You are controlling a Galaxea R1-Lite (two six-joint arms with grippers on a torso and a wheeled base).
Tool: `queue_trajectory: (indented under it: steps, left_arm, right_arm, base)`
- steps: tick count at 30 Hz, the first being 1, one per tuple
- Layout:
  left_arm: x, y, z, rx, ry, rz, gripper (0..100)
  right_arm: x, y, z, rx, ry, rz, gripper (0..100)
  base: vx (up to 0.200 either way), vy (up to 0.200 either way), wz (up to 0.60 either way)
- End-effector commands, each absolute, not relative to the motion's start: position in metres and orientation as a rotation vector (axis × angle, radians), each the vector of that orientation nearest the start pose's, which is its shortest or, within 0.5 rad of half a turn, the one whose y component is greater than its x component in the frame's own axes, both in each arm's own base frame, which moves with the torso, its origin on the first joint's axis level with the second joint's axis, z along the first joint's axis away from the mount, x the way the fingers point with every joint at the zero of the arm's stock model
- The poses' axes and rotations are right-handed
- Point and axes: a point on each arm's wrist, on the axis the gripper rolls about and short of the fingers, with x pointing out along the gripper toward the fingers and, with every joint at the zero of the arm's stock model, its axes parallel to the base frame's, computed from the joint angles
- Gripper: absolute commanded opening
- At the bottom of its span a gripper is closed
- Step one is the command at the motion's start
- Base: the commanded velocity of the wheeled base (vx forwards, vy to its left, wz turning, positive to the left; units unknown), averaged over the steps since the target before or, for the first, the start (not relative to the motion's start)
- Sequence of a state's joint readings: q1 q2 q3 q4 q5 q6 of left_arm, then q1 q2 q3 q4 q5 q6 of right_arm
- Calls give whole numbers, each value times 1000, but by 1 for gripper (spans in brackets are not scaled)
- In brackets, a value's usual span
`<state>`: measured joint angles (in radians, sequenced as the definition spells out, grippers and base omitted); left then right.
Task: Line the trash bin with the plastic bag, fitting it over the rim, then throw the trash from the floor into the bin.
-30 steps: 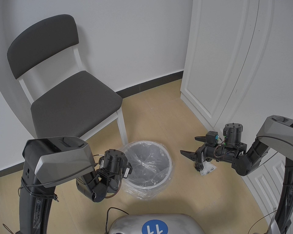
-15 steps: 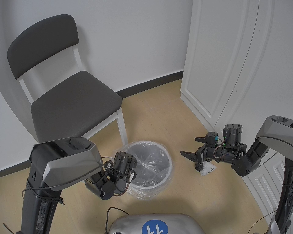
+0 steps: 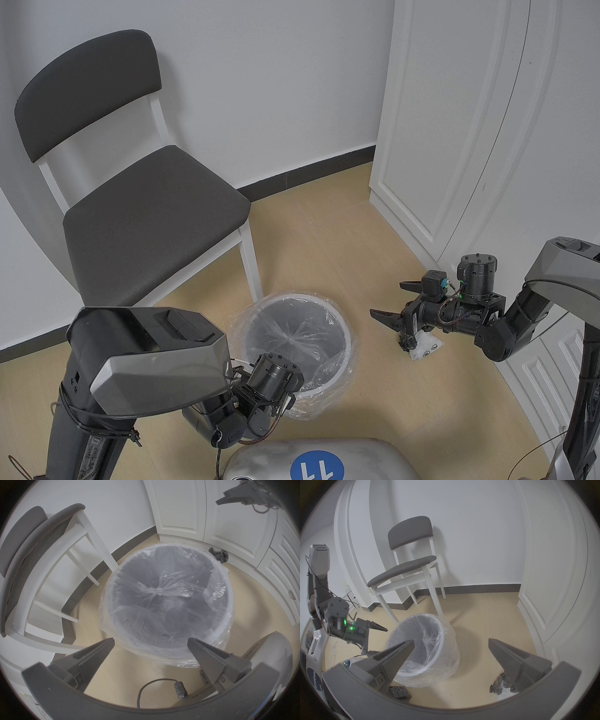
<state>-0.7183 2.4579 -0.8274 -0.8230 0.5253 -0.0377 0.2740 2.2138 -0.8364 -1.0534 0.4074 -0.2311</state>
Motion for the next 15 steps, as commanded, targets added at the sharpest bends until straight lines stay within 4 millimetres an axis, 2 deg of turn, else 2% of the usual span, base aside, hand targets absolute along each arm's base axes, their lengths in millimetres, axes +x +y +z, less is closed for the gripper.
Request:
queue_trajectory:
  steps: [1,4,12,15]
  left_arm:
    - [280,-236,-56,432,648,-180,100]
    - [285,-236,-55,425,639,-175,100]
    - [313,-237,-47,381,591,-138,100]
    - [322,-241,-52,384,586,-134,100]
  right_arm:
    - [366,112,51,-198,249,710,100]
    - [366,112,51,-199,249,711,100]
    - [367,113,48,-198,256,710,100]
    - [367,113,48,-198,256,710,100]
  base:
    - [0,0,0]
    - [0,0,0]
    - [0,0,0]
    - [0,0,0]
